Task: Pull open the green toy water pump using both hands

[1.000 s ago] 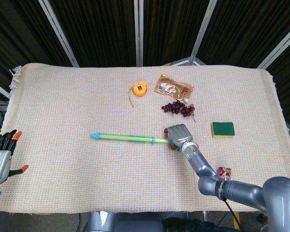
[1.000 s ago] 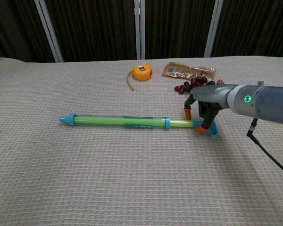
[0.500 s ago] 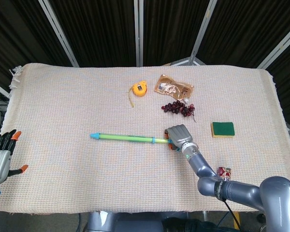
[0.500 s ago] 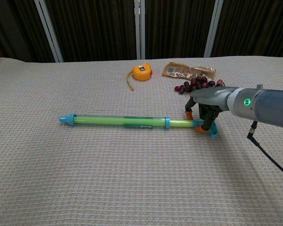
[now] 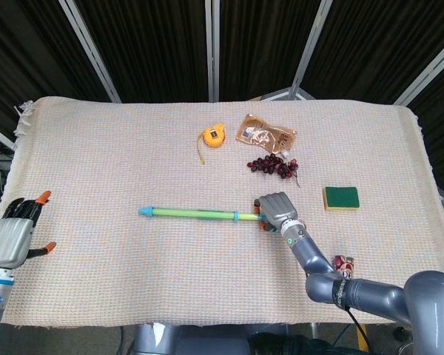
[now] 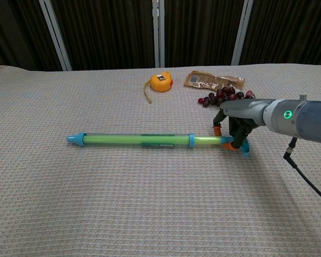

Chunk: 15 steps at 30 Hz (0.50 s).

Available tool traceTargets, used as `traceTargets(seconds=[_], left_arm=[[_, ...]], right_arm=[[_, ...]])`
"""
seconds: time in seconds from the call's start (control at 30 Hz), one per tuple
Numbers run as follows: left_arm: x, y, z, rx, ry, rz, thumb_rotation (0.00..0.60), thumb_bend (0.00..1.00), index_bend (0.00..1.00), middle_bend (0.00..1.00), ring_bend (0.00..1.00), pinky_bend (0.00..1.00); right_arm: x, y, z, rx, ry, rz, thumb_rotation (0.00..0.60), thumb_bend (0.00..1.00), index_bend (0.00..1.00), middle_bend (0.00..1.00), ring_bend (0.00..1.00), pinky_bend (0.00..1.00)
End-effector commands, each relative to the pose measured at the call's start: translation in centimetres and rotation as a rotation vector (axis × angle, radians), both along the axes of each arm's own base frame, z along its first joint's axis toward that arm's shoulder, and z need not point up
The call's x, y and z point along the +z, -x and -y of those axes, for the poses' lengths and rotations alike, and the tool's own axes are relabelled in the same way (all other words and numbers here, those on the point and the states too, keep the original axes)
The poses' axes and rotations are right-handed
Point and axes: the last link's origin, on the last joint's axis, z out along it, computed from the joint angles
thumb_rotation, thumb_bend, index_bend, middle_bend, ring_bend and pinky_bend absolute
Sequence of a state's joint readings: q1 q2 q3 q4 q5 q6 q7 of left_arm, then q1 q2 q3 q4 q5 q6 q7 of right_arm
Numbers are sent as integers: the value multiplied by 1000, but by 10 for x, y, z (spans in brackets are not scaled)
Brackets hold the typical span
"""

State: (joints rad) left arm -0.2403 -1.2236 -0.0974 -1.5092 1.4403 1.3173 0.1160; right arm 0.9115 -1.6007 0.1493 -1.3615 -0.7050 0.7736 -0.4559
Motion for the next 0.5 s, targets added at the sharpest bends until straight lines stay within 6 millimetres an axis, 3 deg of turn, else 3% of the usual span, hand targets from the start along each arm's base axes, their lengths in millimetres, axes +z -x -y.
traceTargets(seconds=[0.03, 0.17, 0.33, 0.5], left_arm=[[-23, -32, -58, -128, 69, -12, 600, 0, 39, 664, 650, 693], [-48, -48, -83, -166, 132, 17, 600, 0, 171, 809, 795, 959], [-77, -61, -96, -171, 227, 71, 600, 0, 273, 855, 833, 1000], [-106, -73, -100, -178, 305, 113, 600, 11, 299, 858, 835, 1000]], right_arm=[[4, 0, -1, -29, 3, 18, 600, 470, 638, 1000, 1000, 1000], [6, 0, -2, -54, -2, 28, 600, 470, 650, 1000, 1000, 1000], [6, -1, -3, -64, 0, 31, 600, 480, 653, 1000, 1000, 1000], [5, -3, -4, -78, -4, 39, 600, 479, 653, 1000, 1000, 1000]])
